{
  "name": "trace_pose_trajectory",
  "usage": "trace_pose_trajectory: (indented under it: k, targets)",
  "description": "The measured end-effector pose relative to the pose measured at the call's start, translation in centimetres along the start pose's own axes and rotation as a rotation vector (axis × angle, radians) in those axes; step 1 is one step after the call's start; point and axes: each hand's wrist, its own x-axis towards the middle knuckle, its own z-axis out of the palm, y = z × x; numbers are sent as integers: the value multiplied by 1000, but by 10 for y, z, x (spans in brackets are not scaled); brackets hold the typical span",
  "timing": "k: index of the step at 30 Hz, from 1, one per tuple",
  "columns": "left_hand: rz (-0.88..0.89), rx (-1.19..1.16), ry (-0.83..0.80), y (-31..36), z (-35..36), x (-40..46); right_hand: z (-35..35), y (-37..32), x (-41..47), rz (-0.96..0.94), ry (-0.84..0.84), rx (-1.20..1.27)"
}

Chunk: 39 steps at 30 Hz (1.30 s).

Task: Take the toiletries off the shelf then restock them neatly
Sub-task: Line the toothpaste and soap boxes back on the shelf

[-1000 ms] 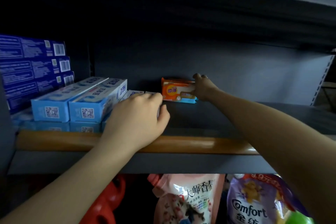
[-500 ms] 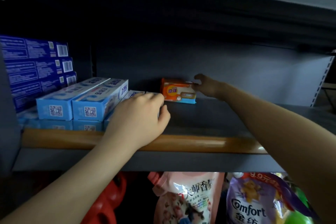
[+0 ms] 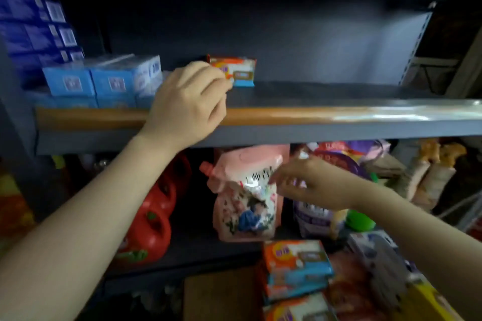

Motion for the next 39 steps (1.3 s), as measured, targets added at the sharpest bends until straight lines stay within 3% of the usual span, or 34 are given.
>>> trace_pose_trajectory:
  k: [5, 10, 12, 16, 19, 23, 28, 30, 32, 36, 39]
  targets:
    - [68, -240, -110, 73, -1, -56, 81, 32, -60, 206, -440, -116]
    - [15, -486, -526, 127, 27, -128, 105, 46, -71, 327, -445, -198]
    - [-183, -570, -664, 144, 32, -147, 107, 47, -72, 329, -372, -230]
    - [-773, -721, -932, 168, 36, -167, 100, 46, -83, 400, -155, -227]
    - [-989, -840, -1136, 178, 41, -175, 88, 47, -96, 509, 37, -82]
    - [-1033, -976, -1243, 187, 45, -172, 79, 46, -102, 644, 194, 236]
    - [-1162, -1033, -1355, 190, 52, -162, 76, 33, -104, 872, 288, 1296]
    - [-1179, -1104, -1349, 191, 52, -161, 78, 31, -104, 932, 303, 1548]
    - [-1167, -1095, -1327, 193, 50, -160, 80, 31, -100, 943, 331, 1658]
    - [-1039, -826, -1212, 192, 45, -157, 72, 23, -95, 882, 370, 1689]
    - [-971, -897, -1116, 177, 30, -142, 57, 16, -95, 608, 368, 1727]
